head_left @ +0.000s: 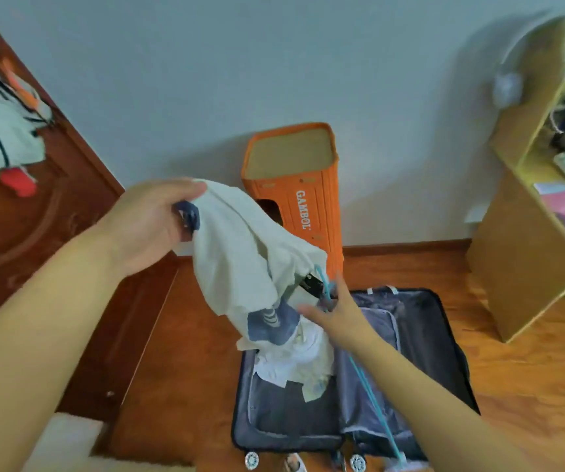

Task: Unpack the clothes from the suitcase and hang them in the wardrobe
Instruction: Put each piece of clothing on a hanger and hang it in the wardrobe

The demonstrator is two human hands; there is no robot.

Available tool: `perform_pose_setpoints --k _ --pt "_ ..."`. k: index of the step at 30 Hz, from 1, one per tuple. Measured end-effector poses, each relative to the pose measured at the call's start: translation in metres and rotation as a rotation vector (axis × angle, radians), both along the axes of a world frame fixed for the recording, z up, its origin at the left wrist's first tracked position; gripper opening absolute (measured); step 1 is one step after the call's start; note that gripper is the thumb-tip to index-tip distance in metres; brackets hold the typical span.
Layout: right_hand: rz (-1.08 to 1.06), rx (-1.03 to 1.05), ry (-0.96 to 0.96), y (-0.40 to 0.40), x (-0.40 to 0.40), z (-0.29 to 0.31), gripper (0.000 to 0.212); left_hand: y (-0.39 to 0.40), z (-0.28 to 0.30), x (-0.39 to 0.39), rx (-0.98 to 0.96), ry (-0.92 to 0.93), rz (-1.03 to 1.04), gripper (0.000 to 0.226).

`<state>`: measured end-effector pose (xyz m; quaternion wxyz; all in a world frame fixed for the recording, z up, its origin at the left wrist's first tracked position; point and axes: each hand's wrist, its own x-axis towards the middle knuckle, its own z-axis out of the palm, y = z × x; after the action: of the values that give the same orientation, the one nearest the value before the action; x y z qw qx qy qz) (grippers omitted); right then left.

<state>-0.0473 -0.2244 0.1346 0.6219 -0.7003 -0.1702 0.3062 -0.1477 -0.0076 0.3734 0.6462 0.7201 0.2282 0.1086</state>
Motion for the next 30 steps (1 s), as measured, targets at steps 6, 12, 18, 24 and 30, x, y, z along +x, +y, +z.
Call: perform_pose_setpoints --k 6,12,18,24,30 --pt "-0.251 0.008 -0.177 -0.036 0.033 0.098 0.038 -0.013 0.051 -0.053 0.362 0.258 0.153 0.023" --pt "-0.107 0.449 0.118 -0.102 0.078 0.244 0.038 -0.001 0.018 -0.073 0.542 0.5 0.349 0.031" --pt "0.148 0.232 -0.063 -0.083 0.047 0.325 0.013 -0.063 -0.012 -0.049 0.308 0.17 0.271 0.039" --pt "0.287 0.073 -0.053 -0.061 0.007 0.346 0.008 -0.158 -0.002 -0.036 0.482 -0.169 0.009 0.028" --pt "0.164 0.087 -0.254 -0.106 0.03 0.324 0.033 -0.144 0.046 -0.043 0.162 -0.336 0.058 0.022"
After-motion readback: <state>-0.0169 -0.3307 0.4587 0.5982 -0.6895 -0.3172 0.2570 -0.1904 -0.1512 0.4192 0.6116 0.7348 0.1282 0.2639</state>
